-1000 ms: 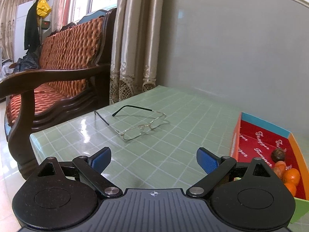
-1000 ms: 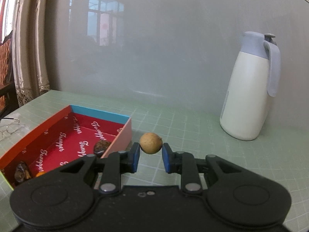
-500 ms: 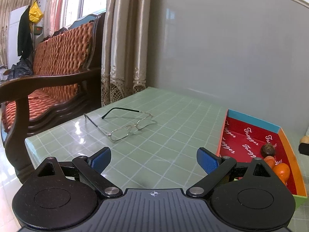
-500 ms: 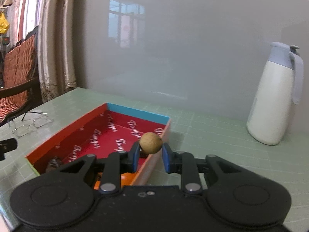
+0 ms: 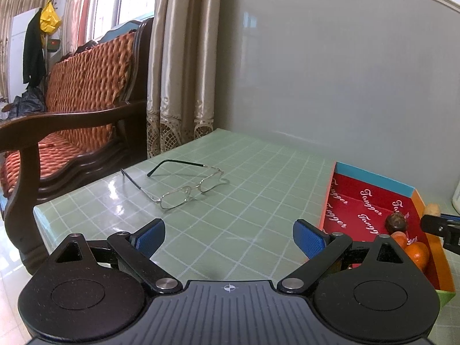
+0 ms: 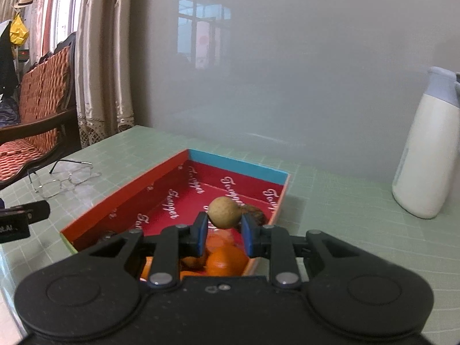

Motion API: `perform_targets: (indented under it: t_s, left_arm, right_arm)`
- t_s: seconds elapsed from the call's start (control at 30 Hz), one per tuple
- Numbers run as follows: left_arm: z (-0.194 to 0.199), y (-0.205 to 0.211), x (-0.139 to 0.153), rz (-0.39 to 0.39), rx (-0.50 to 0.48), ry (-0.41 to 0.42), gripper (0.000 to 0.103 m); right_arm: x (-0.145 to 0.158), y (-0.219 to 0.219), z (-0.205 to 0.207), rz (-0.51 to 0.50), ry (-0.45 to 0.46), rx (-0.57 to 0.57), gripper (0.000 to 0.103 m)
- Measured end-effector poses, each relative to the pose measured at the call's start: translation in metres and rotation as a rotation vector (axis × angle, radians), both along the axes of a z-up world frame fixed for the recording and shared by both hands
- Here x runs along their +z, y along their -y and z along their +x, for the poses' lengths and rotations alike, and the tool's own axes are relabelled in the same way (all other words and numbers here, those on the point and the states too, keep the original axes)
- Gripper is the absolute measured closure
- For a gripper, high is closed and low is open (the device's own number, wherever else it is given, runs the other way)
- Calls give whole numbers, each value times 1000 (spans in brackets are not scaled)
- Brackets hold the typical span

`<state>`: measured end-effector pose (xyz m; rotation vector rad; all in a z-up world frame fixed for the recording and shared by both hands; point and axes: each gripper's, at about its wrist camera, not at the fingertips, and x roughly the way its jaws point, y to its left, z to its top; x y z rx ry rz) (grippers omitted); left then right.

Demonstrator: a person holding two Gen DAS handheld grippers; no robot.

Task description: Organize fruits

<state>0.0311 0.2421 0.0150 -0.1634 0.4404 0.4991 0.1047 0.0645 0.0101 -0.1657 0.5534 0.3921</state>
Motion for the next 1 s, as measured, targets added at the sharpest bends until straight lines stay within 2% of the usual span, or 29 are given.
perform_targets:
  t_s: [0.13, 0.23, 0.73, 1.0]
  left_arm:
    - [0, -1, -1, -2, -1, -3, 8]
    - [-1, -1, -1, 0, -3, -3, 8]
    - [6, 11, 1, -9, -29, 11, 8]
    - [12, 31, 4, -18, -82, 30, 8]
  right_arm:
    - [-3, -8, -1, 1, -4, 17, 79]
    - [-5, -11, -3, -8, 4, 30, 60]
    - [3, 26, -1, -1, 11, -43, 60]
    - [8, 56, -3, -11, 14, -103, 60]
